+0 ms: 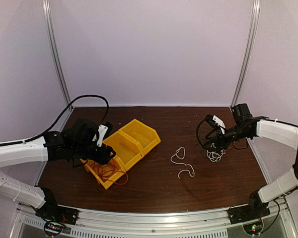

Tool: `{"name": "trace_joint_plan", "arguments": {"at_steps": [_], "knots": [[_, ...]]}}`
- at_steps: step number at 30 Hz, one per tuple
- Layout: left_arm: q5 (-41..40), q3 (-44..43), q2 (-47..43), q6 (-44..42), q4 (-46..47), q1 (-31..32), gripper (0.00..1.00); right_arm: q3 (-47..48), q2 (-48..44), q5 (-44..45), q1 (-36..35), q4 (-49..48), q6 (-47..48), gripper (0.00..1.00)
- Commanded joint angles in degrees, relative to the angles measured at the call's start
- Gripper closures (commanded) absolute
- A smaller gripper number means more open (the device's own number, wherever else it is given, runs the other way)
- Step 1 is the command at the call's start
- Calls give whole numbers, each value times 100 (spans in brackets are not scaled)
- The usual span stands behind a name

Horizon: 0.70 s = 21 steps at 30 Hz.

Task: Untangle the cables
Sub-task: Adjust the untangled cable in the bin.

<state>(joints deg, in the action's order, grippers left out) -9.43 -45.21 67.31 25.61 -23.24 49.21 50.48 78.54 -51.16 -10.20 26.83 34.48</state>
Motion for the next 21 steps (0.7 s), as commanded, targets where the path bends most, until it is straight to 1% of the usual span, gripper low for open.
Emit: {"name": "trace_joint_plan", "arguments": {"at_steps": [1,3,5,8,12,15,17,19,21], "knots": [[253,-155,-258,179,-259,27,52,15,21,-6,51,62,68,28],[490,-70,-310,146,-161,123,53,15,25,5,49,63,68,28],[626,84,-325,50,4,373,54,15,33,11,49,52,68,28],[785,194,-112,0,85,671,58,28,79,34,44,57,68,28],[409,-87,610,41,-399,1139,59,37,92,66,44,76,90,28],[133,-343,1115,33,-655,1518,57,39,91,76,44,83,102,28],[-196,-564,1510,40,-873,1748,55,33,98,71,44,86,111,28],[-460,-792,1820,38,-1080,1876,55,41,112,59,45,93,119,28],[-560,-947,2040,-14,-1124,1938,56,54,130,47,47,118,135,28]]}}
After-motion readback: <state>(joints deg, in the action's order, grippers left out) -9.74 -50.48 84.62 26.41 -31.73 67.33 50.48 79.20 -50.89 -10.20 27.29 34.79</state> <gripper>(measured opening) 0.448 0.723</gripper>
